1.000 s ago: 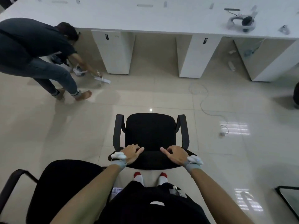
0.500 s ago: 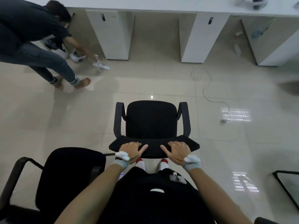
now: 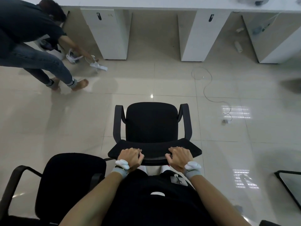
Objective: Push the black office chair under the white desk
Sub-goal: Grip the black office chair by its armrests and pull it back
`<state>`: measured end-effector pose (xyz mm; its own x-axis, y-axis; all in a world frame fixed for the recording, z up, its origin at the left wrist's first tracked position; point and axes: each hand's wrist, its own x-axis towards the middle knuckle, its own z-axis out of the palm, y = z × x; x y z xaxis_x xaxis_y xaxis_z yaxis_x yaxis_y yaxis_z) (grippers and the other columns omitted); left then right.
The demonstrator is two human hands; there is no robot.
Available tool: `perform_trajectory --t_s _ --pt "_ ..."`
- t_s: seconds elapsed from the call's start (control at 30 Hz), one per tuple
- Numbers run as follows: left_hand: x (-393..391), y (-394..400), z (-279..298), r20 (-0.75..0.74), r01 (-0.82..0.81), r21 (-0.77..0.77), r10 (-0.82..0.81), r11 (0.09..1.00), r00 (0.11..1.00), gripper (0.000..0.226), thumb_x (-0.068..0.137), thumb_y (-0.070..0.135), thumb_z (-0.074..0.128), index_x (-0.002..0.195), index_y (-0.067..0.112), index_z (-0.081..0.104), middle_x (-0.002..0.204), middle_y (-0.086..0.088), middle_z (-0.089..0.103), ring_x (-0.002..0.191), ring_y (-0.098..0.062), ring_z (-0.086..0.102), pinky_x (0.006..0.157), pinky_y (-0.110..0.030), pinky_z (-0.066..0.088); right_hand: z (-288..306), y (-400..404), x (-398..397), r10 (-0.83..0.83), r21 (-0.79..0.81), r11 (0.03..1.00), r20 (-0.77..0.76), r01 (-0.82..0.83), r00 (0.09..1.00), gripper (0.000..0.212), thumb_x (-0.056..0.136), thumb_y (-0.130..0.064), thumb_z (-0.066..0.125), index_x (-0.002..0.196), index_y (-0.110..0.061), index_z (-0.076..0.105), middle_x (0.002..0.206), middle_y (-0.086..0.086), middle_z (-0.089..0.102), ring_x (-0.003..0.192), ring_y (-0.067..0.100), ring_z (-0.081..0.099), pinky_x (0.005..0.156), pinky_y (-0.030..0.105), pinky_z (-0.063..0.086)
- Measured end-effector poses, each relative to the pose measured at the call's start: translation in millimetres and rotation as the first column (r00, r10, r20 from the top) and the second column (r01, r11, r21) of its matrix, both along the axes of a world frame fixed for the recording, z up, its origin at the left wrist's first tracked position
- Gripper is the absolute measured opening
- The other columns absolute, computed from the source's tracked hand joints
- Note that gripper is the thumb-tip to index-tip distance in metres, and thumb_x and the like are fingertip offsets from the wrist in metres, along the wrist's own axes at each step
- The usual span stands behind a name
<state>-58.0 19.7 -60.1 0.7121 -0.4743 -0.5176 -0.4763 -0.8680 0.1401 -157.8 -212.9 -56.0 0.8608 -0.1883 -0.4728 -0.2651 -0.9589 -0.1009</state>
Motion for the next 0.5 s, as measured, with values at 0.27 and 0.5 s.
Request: perform_trajectory --t_s 0.27,0.5 --pt "27.8 -5.1 -0.5 0.032 0.010 -0.009 -0.010 1.000 0.999 0.048 0.107 0.039 0.041 0.142 0.025 0.070 0.137 0.001 0.074 0.117 -0.025 0.073 0.090 -0.034 0.053 0.9 -3.1 26.7 -0.016 0.003 1.000 0.017 0.016 1.000 0.044 0.103 -0.043 0.042 0.103 -0.016 0.077 0.111 0.002 0.082 0.104 0.032 0.076 0.084 0.040 0.055" --pt "61.6 -15.3 0.7 0.044 0.015 -0.014 -0.015 1.000 0.999 0.048 0.107 0.039 0.040 0.140 0.024 0.072 0.132 -0.001 0.077 0.113 -0.026 0.074 0.090 -0.035 0.055 8.0 -11.1 58.5 -0.047 0.021 0.999 0.024 0.046 0.999 0.045 0.103 -0.044 0.042 0.099 -0.016 0.077 0.101 0.002 0.081 0.096 0.030 0.076 0.083 0.040 0.059"
